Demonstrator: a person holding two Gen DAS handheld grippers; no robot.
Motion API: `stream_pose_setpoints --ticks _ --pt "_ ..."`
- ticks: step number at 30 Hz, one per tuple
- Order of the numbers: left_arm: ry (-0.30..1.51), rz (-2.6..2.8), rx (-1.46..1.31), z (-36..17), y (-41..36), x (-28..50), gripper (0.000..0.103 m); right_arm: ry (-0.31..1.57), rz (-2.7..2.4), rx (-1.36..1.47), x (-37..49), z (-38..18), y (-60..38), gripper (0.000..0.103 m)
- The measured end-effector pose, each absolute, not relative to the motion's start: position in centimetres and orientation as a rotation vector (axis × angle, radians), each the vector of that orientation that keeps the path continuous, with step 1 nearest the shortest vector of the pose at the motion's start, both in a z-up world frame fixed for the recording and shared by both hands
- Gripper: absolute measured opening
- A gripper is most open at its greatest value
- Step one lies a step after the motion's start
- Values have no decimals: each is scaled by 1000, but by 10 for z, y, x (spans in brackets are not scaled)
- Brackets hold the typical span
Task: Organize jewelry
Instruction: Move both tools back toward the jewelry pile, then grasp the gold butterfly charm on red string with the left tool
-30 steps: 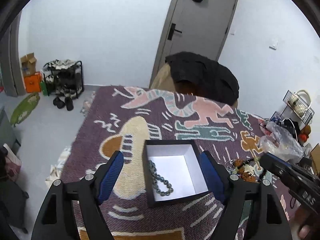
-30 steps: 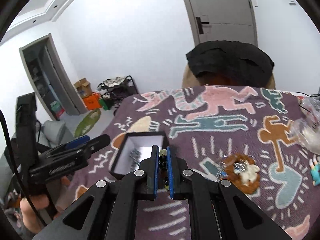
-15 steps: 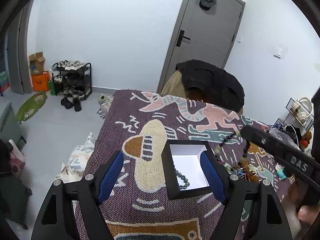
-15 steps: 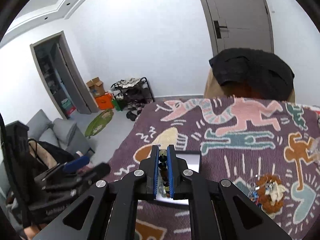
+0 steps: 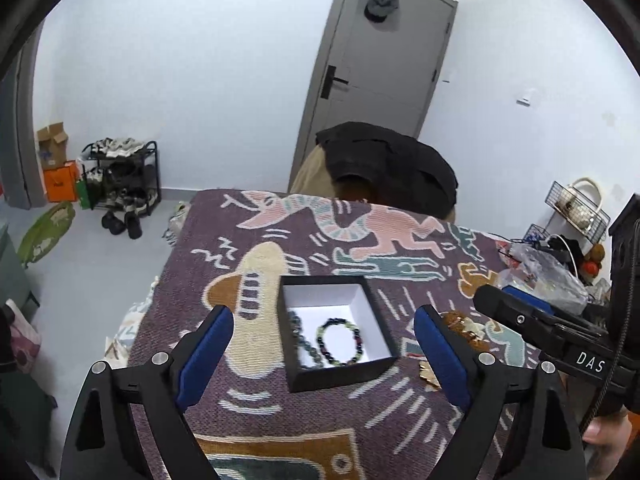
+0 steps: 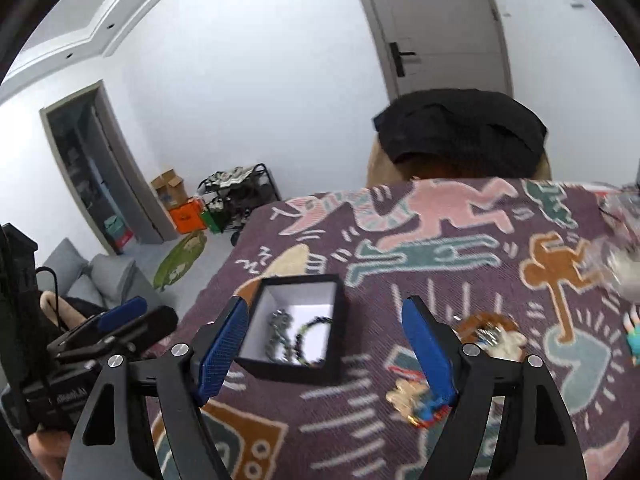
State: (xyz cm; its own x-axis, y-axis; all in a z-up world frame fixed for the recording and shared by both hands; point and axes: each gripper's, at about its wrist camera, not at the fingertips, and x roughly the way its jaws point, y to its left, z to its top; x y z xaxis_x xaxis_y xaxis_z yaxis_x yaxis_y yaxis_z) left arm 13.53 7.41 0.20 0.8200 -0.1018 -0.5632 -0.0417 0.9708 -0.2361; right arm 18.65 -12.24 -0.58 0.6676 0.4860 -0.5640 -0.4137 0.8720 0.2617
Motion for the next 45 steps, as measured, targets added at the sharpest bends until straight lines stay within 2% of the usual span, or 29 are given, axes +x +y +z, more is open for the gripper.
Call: stream_pose_setpoints --ticks 11,23,30,38,43,45 --pt "642 -89 -206 -9 28 138 92 713 416 231 178 -25 -208 79" --pt "675 -170 -169 -23 -27 141 90 734 374 254 163 -42 -253 79" --pt "723 -202 -144 -38 -53 152 78 748 348 274 158 -56 -285 79" --pt "820 -192 -101 -71 -73 175 56 782 314 306 161 -78 -310 79" --pt "881 -165 -101 -92 -75 190 39 794 318 311 163 -86 -311 79" --pt "896 -150 -107 -99 -74 195 38 798 321 309 164 -89 -311 79"
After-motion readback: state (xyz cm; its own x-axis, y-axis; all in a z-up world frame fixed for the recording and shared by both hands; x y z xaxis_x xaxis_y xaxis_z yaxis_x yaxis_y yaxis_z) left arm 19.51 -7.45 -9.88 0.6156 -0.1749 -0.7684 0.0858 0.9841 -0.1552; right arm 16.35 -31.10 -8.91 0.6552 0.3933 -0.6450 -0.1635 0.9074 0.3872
